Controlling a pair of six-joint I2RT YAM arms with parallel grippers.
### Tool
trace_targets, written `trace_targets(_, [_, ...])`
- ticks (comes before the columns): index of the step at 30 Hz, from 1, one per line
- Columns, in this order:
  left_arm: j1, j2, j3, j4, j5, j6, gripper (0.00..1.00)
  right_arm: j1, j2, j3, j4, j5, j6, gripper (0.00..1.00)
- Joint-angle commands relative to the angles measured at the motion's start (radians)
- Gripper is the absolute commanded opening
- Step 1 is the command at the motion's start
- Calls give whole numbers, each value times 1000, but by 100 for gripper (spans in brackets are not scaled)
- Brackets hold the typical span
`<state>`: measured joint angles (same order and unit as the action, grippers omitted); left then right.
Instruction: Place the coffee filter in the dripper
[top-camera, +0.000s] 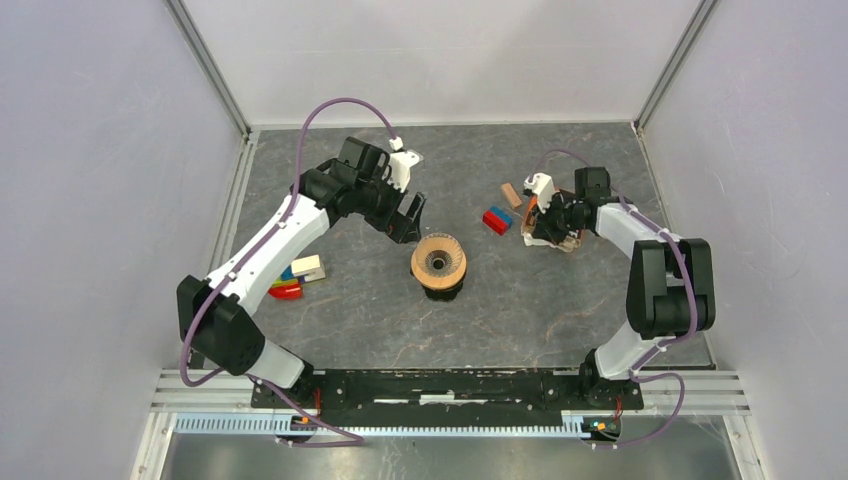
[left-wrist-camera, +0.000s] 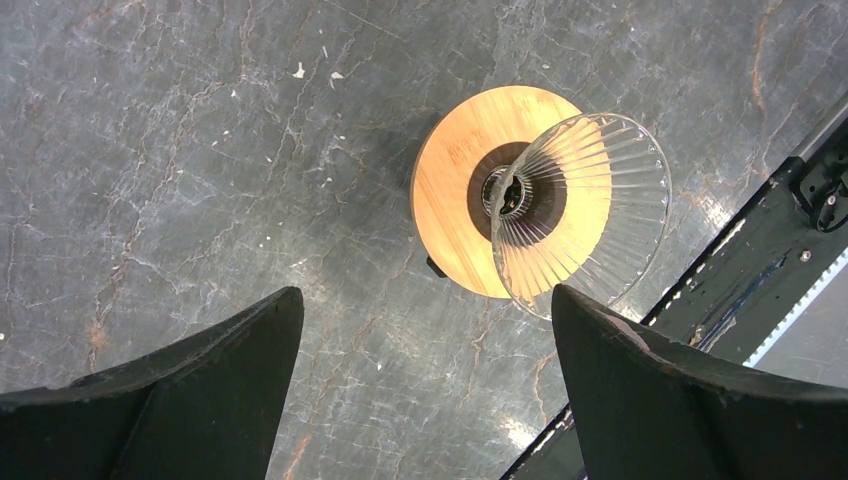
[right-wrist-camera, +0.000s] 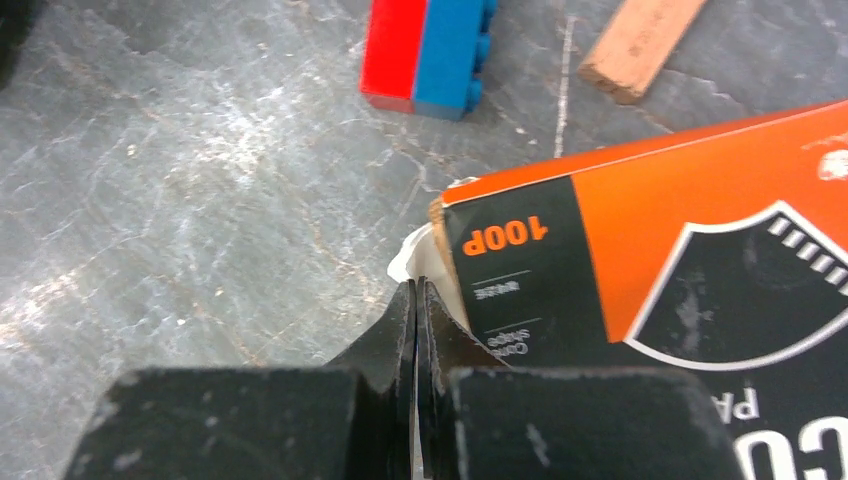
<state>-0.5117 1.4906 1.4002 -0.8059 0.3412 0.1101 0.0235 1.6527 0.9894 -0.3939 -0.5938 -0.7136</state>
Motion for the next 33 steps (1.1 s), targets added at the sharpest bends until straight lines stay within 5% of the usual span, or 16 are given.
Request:
trace_targets(1, [7, -47, -9, 19, 1, 41, 100, 14, -22, -31, -66, -106, -36, 0])
trace_targets(17, [6, -27, 10, 19, 0, 40, 100, 27, -148, -169, -60, -68, -76, 2])
trace_targets(23, [7, -22, 12, 19, 1, 42, 100, 33, -187, -176, -30, -15, -83, 29])
trace_targets(33, [7, -15, 10, 19, -4, 46, 100, 166, -246, -204, -14, 156, -140, 57])
